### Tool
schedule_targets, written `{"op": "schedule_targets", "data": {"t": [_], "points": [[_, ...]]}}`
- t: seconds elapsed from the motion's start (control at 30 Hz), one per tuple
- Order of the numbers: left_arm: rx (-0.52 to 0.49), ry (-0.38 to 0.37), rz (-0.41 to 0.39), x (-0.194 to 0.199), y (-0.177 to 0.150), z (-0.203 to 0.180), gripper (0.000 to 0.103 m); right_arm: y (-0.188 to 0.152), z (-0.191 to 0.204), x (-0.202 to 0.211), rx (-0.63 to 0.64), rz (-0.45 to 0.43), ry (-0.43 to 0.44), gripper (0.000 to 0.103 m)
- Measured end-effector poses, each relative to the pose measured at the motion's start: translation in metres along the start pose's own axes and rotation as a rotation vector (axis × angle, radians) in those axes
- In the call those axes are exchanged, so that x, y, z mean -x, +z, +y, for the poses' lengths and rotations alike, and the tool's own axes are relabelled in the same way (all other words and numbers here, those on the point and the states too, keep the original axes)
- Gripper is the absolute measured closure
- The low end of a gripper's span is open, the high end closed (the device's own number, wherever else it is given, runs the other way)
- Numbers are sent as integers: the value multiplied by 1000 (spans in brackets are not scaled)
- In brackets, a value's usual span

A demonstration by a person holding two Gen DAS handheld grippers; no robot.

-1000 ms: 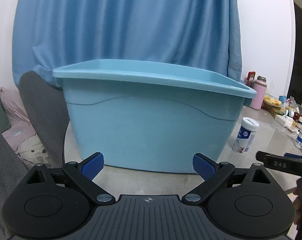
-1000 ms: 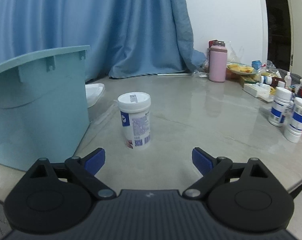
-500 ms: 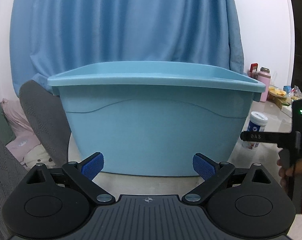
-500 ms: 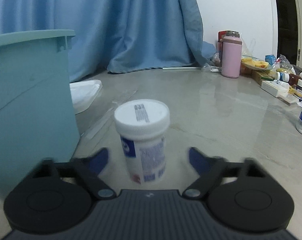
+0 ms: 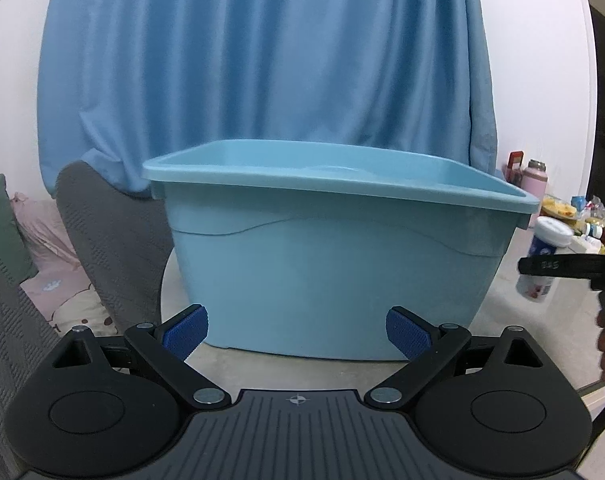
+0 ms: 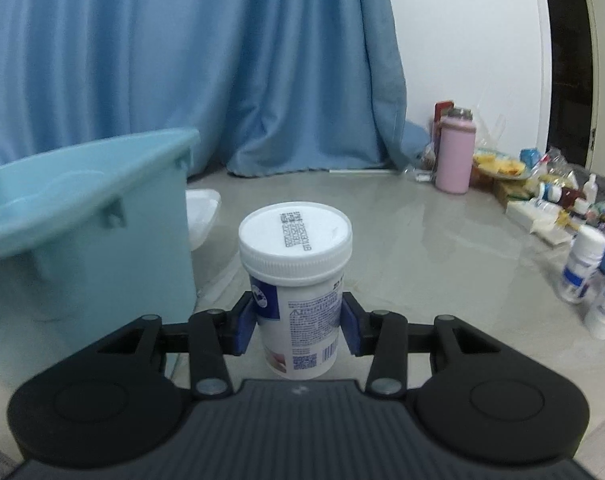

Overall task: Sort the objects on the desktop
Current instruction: 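Close the right gripper around the small white blue-labelled jar, then carry the small white jar over the blue bin and open the right gripper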

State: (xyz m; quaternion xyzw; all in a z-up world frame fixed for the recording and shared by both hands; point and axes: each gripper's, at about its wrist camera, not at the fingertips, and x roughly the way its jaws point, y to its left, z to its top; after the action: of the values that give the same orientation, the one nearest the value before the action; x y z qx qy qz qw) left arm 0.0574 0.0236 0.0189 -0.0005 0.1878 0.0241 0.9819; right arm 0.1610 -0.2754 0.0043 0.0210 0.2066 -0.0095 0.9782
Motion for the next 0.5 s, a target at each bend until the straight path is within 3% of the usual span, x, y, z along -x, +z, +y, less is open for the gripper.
{"op": "schedule_targets", "data": {"t": [0.5], "points": [[22,12,-30,32,7,19,6,32,12,97,30,-15,-38,59]]}}
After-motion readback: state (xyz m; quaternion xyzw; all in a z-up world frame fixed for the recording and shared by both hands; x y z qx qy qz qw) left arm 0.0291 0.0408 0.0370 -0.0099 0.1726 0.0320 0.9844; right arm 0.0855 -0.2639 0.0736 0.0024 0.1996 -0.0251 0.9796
